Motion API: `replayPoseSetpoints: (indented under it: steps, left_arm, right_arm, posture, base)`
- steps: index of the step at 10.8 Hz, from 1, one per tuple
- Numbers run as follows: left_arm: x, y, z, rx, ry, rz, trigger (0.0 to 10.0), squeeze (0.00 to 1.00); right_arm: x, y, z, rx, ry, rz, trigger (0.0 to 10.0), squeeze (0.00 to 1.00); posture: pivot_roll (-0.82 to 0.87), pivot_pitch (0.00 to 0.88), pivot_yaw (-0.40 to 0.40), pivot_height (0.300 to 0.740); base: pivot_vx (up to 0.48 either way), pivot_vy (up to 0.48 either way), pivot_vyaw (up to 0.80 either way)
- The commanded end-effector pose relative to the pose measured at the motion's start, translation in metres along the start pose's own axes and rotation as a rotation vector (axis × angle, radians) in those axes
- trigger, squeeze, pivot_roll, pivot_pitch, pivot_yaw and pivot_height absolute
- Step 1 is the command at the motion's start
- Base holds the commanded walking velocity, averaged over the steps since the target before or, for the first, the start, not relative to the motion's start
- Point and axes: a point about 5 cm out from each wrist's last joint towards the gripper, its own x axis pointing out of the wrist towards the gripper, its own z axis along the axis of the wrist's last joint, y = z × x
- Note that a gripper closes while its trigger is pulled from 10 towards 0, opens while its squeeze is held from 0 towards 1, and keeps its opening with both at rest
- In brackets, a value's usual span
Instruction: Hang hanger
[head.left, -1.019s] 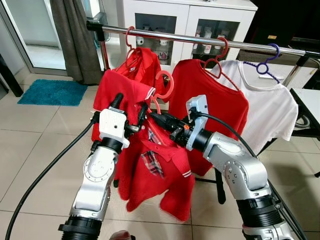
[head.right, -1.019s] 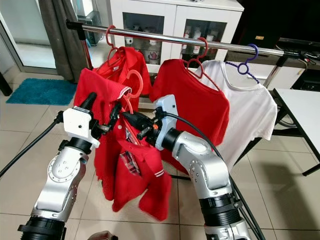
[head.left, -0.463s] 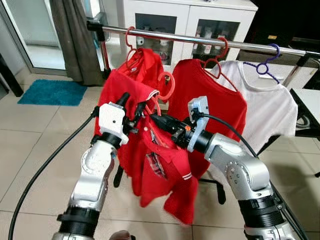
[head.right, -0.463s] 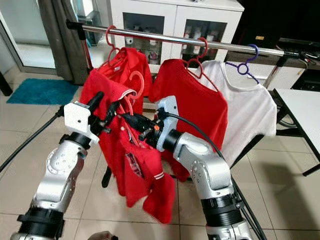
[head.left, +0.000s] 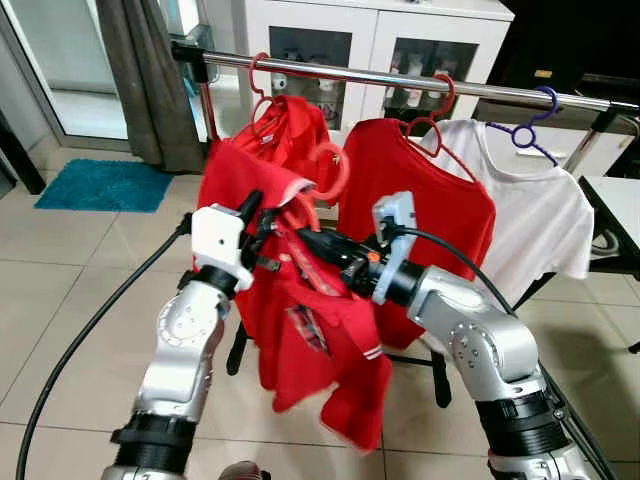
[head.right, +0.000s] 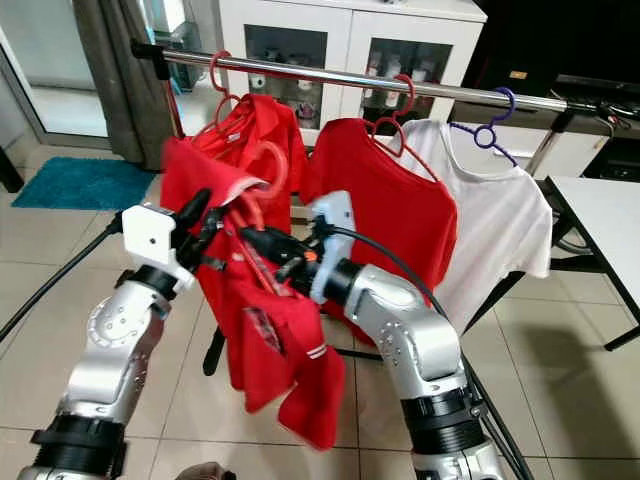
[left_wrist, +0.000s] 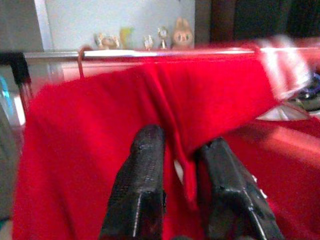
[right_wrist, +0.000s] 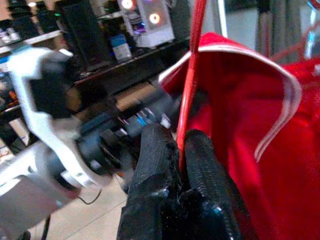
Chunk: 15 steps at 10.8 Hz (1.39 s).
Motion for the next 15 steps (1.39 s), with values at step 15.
replayPoseSetpoints:
  steps: [15]
  left_arm:
    - [-0.058, 0.188, 0.086, 0.411, 0.351, 0.383, 0.0, 0.00]
  right_arm:
    - [-0.065, -0.011, -0.024, -0.342, 0.324, 0.238, 0.0, 0.00]
  posture:
    - [0.08, 0.000, 0.004, 0.740]
  base:
    - [0.000, 0.000, 0.00]
